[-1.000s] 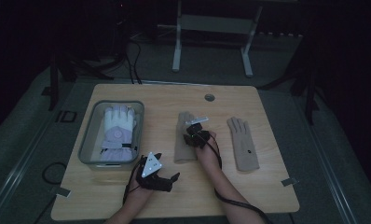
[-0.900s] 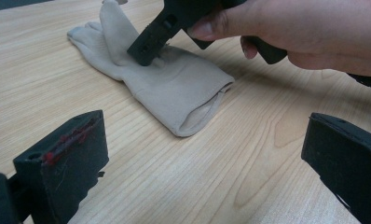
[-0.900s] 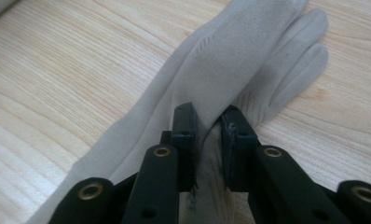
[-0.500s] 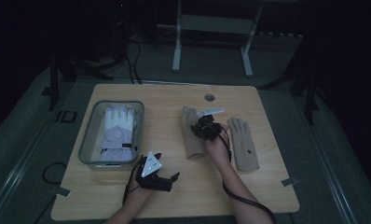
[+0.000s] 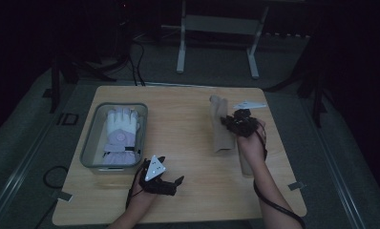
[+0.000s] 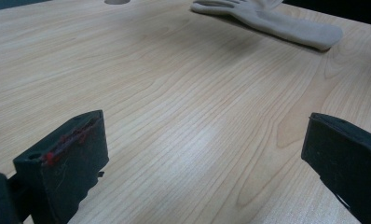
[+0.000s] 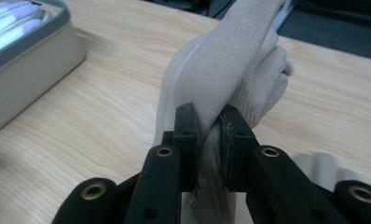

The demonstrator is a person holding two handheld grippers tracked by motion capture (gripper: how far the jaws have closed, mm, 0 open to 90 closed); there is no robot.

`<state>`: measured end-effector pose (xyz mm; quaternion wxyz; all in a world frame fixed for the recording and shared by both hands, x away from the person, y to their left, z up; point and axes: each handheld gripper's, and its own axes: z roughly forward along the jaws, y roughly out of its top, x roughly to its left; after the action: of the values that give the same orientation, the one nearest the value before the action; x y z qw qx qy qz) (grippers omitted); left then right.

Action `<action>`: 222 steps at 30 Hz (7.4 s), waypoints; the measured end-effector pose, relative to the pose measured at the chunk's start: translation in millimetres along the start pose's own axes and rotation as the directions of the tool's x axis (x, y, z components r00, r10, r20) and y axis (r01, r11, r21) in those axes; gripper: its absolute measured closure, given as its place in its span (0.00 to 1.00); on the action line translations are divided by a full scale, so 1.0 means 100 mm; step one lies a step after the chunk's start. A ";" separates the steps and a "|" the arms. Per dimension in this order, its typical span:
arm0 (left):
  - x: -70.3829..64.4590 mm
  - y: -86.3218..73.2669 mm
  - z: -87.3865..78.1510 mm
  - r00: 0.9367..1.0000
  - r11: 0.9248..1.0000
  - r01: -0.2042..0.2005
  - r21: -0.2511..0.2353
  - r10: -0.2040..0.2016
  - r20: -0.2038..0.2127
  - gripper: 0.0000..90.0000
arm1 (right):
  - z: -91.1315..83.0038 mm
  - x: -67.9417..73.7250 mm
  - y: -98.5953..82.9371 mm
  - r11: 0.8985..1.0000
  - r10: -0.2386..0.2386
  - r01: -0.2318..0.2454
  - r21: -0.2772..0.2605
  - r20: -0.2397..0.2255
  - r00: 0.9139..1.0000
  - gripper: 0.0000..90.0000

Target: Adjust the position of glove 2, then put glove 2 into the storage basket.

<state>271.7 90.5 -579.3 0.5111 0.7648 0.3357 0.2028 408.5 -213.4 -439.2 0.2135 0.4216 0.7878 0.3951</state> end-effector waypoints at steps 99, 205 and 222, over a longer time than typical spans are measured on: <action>0.00 0.01 0.02 1.000 1.000 -0.005 0.027 0.005 -0.010 0.01 | 0.57 0.08 -0.89 0.951 0.188 -0.201 0.234 0.073 0.979 0.73; -0.30 0.58 0.76 0.934 0.874 -0.346 0.342 0.286 0.213 0.94 | 1.41 0.14 -0.10 0.934 0.185 -0.163 0.319 -0.042 0.982 0.54; -0.36 0.58 0.89 0.932 0.868 -0.350 0.352 0.283 0.228 0.46 | 1.43 0.09 -0.08 0.923 0.234 -0.212 0.320 -0.031 0.972 0.36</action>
<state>323.2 -7.9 -559.8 0.3362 0.9095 0.1942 0.1484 495.8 -145.4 -530.8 0.0700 0.5233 0.7943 0.3006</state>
